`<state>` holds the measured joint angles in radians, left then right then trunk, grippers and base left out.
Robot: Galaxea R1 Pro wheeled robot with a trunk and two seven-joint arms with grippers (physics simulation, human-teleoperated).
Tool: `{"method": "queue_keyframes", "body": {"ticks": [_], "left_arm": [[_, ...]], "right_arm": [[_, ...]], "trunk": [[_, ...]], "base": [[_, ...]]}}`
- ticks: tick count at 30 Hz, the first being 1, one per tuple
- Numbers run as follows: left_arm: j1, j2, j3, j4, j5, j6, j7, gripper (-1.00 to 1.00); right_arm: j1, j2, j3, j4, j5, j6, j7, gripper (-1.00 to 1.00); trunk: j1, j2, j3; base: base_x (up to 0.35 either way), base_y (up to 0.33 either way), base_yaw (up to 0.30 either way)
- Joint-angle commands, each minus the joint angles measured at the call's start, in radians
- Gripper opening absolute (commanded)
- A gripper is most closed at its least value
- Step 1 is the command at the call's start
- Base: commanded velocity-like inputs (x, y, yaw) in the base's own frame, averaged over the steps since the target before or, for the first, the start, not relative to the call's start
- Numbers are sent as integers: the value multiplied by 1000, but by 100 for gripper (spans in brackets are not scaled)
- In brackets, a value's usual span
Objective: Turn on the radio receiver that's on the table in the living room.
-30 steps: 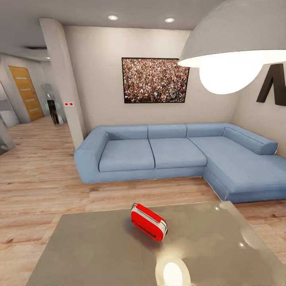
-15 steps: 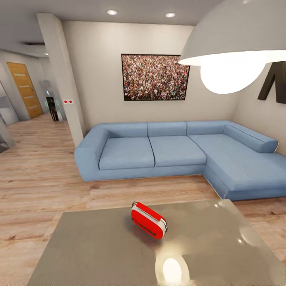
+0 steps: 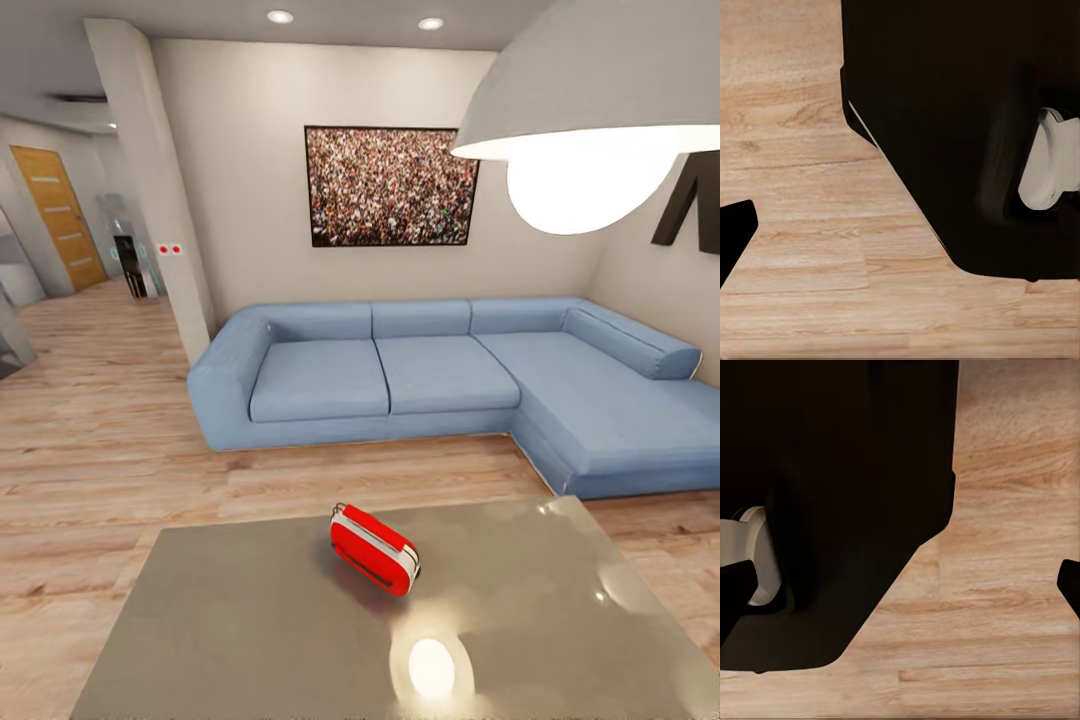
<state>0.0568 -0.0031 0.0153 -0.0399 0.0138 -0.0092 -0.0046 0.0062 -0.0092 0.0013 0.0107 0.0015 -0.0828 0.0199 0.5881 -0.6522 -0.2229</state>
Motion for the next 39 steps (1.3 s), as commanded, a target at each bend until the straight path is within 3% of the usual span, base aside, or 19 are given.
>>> {"method": "queue_keyframes", "body": {"ticks": [1,36,39], "left_arm": [[0,0,0,0,0,0,0,100],[0,0,0,0,0,0,0,100],[0,0,0,0,0,0,0,100]], "right_arm": [[0,0,0,0,0,0,0,100],[0,0,0,0,0,0,0,100],[0,0,0,0,0,0,0,100]], "trunk": [[-4,7,2],[-138,252,55],[-138,252,51]], "base": [[0,0,0],[0,0,0],[0,0,0]]}}
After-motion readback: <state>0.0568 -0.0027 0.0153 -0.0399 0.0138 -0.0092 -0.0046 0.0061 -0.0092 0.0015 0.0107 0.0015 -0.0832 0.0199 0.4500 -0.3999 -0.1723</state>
